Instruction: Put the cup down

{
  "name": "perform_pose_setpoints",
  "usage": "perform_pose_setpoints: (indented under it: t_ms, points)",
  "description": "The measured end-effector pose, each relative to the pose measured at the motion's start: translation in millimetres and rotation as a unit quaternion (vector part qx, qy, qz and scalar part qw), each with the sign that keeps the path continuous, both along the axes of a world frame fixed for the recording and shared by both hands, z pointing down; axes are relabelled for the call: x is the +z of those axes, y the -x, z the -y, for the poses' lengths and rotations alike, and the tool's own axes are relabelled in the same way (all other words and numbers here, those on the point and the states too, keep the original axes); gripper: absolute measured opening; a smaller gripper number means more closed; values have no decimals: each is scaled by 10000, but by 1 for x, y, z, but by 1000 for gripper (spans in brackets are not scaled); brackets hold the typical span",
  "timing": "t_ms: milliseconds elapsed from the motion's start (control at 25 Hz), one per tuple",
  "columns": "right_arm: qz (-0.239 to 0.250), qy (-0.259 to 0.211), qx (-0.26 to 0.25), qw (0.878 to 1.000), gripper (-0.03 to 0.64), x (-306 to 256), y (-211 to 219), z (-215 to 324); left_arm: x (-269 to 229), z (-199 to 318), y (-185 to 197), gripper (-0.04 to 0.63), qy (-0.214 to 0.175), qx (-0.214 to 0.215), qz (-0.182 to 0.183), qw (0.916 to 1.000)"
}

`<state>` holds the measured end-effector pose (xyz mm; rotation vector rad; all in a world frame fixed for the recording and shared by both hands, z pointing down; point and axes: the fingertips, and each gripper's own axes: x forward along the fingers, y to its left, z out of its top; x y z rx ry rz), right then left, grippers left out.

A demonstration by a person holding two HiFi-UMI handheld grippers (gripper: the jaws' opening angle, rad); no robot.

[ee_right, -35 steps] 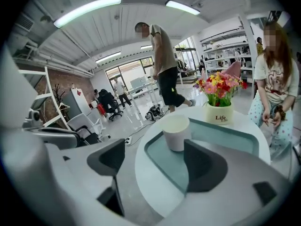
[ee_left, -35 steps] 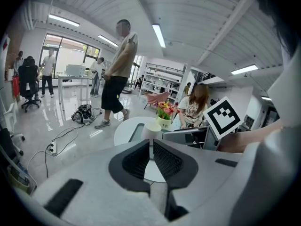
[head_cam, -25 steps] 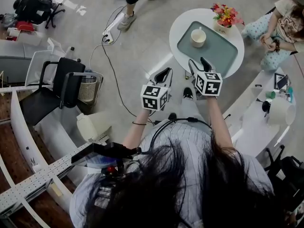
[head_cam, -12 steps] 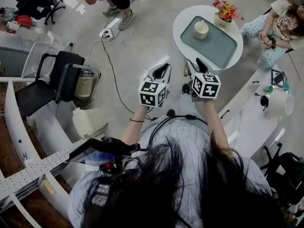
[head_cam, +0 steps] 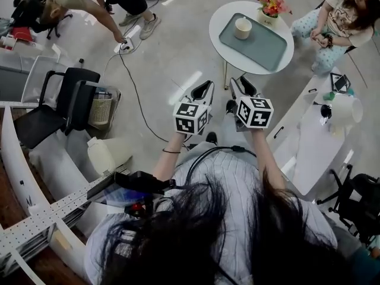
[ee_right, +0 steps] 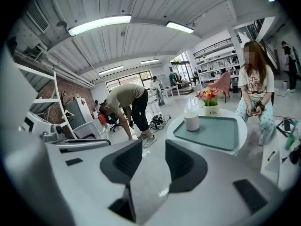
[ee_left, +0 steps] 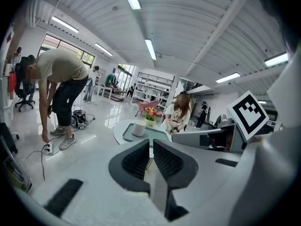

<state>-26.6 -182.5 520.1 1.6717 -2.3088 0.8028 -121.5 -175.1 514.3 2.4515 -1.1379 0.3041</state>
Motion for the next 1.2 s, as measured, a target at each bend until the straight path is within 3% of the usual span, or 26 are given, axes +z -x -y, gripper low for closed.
perform_pose_setpoints:
  t_ms: [640,1200]
  points:
    - [-109,167,113,9997,129,2,-5,-52,8,-41,-2,36,184,132,-71,9997]
    - [-48,82,221,9997,100,-5,-64,-107,-5,-86,-54,35,100,130,-39,9999]
